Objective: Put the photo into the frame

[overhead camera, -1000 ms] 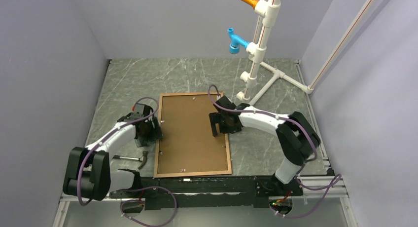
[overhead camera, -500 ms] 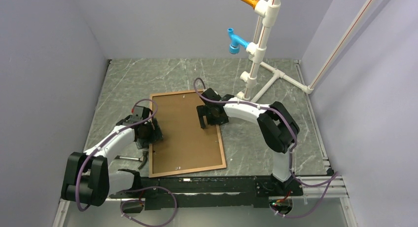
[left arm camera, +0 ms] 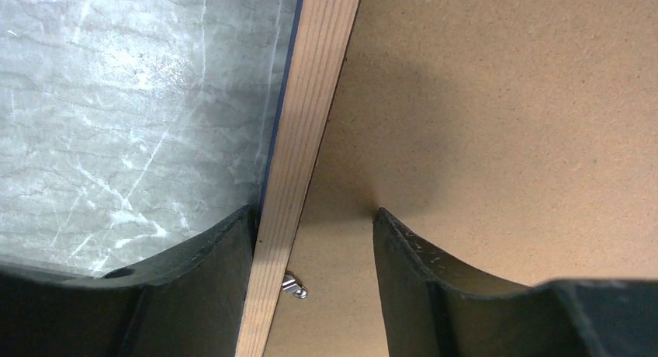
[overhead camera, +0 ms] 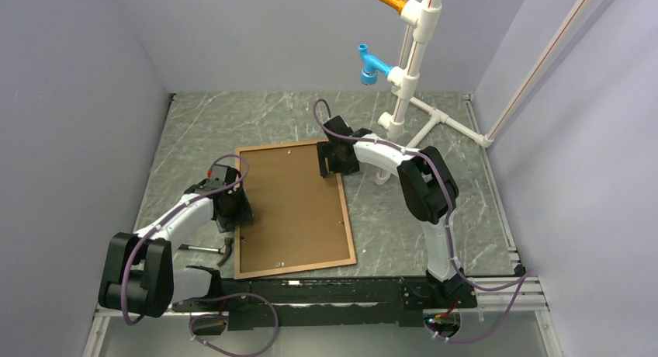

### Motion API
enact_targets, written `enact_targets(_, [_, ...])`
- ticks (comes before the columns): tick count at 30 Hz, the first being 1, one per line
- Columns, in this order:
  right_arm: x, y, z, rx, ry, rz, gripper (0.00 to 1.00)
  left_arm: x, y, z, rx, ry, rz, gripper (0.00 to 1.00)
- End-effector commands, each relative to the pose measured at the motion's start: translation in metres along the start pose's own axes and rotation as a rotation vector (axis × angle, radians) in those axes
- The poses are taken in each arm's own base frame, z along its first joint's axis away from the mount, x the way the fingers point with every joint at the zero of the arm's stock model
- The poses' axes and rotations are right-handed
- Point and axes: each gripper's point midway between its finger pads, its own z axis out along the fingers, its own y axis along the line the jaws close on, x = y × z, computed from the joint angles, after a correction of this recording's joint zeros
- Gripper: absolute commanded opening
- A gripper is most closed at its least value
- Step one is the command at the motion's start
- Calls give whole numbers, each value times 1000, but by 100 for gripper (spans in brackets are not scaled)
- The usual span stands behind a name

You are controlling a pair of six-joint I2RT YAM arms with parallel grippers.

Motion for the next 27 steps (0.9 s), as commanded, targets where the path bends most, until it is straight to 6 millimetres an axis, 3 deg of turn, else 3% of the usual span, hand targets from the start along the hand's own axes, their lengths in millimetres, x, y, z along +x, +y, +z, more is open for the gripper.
enact_targets(1, [-8,-5,13,0,17,-17,65,3,4,8,-20,13,16,57])
enact_targets(2, [-9,-6,16,-5,21,-13,55,2,4,8,-21,13,18,56])
enact_targets(6, [-7,-10,21,-9,36,-11,48,2,5,8,-28,12,22,55])
enact_targets(16, [-12,-21,24,48,22,-12,0,3,6,11,-32,19,22,55])
enact_targets(22, [-15,-17,18,39,23,-16,0,3,6,12,-36,24,28,55])
enact_targets(27, [-29,-9,-8,-6,-33,5,34,4,6,12,-31,23,30,54])
